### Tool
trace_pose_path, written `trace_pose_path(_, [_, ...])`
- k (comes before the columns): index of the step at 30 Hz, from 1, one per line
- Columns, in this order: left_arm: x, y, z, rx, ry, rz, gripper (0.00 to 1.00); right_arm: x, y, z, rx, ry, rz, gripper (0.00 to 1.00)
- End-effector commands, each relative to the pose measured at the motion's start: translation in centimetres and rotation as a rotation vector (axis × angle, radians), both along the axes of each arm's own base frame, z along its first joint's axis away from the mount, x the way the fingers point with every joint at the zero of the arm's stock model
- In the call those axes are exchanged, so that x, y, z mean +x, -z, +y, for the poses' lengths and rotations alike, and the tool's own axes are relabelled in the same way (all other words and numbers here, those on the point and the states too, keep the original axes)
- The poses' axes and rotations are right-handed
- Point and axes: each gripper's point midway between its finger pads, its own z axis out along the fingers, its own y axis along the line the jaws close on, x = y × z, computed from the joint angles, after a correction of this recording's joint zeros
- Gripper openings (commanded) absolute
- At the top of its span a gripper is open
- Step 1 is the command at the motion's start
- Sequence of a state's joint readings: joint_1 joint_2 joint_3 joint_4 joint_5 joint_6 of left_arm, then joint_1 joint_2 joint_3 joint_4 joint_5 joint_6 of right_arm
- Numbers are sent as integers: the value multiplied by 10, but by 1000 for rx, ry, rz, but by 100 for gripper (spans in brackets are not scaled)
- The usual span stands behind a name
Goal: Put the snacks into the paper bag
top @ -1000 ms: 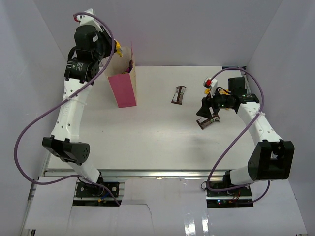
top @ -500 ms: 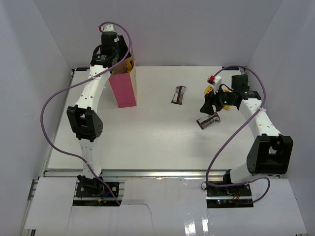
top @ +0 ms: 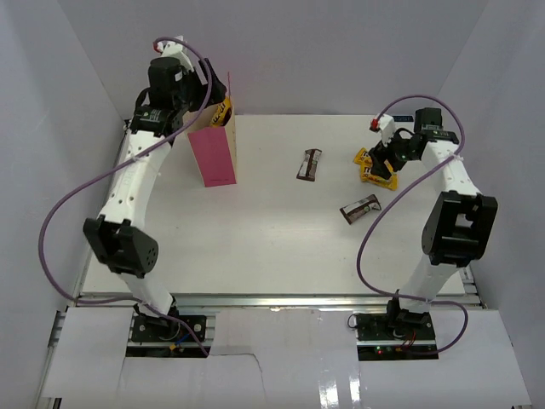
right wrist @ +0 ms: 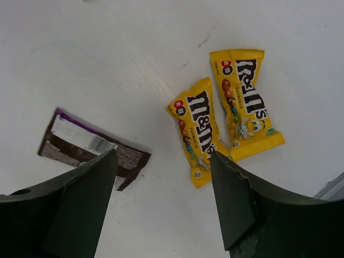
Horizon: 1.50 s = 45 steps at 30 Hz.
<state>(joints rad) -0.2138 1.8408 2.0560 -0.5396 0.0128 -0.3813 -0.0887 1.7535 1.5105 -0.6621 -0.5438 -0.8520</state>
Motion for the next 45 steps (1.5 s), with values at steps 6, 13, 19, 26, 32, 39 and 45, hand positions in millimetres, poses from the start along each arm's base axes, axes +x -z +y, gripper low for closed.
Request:
trace_pose_path(6, [-173, -26, -1, -117, 202, -152, 95, 31, 50, -33, -239, -173, 48, 72])
trace_pose_path(13, [-244, 36, -13, -338, 269, -29, 95, 58, 82, -41, -253, -166, 118, 70])
trace_pose_path(19, [-261, 79, -40, -596, 352, 110, 94, 53, 109, -44, -255, -148, 191, 62])
trace_pose_path(26, [-254, 94, -70, -617, 423, 172, 94, 32, 136, -45, -251, -135, 269, 53])
trace_pose_path(32, [-250, 122, -123, -609, 496, 267, 93, 23, 148, -47, -235, -96, 318, 28])
trace_pose_path(39, [-227, 137, -183, -615, 547, 356, 93, 2, 85, -12, -19, -109, 243, 17])
trace_pose_path(45, [-200, 147, -231, -646, 567, 418, 93, -56, 28, 47, 284, -185, 276, 14])
